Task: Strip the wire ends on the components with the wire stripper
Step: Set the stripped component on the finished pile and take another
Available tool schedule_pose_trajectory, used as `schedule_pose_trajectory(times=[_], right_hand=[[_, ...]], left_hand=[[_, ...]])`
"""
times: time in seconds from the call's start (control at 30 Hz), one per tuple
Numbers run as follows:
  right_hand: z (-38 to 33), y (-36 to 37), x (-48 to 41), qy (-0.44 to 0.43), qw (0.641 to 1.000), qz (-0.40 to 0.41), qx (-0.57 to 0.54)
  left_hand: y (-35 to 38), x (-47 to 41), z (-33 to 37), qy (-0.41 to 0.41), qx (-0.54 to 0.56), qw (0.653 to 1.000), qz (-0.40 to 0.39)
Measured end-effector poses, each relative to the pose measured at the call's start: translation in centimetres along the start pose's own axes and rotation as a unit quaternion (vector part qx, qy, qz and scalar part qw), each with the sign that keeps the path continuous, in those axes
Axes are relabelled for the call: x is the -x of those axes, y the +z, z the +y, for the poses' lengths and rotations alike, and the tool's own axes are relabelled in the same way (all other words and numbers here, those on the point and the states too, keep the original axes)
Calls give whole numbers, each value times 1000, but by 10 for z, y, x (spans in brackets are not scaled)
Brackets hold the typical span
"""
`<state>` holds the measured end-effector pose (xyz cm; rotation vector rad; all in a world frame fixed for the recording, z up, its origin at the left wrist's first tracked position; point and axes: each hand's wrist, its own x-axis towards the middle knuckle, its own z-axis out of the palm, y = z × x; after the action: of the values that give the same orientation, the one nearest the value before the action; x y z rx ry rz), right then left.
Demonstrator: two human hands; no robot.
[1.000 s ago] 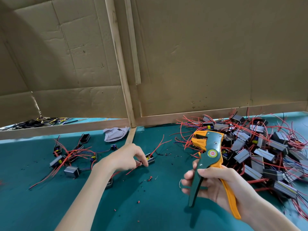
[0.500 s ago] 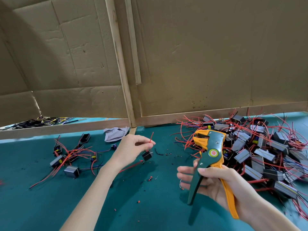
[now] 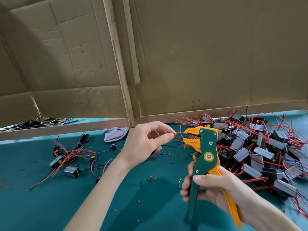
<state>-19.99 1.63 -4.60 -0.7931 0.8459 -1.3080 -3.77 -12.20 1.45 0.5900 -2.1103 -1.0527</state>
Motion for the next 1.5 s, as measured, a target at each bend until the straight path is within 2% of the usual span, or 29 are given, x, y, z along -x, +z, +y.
schedule_pose_trajectory(times=[0.1, 0.2, 0.7, 0.87, 1.03, 1.17, 1.3, 1.5], right_hand=[[0, 2, 2, 1, 1000, -15, 9], [1, 3, 2, -4, 999, -27, 17], [1, 5, 4, -24, 997, -37, 68], [5, 7, 7, -32, 995, 2, 97], [15, 7, 3, -55, 987, 86, 125], [12, 5, -1, -38, 999, 8, 16], [8, -2, -4, -46, 999, 11, -9], [6, -1, -5, -39, 998, 21, -40]], left_hand=[[1, 2, 8, 14, -25, 999, -27], [1, 3, 13, 23, -2, 999, -42], [1, 4, 13, -15, 4, 997, -80], [-1, 4, 12, -16, 5, 995, -99], [2, 3, 5, -24, -31, 992, -118], [6, 1, -3, -36, -7, 997, -74], [5, -1, -10, -38, -10, 999, -18], [6, 0, -10, -63, -3, 997, -40]])
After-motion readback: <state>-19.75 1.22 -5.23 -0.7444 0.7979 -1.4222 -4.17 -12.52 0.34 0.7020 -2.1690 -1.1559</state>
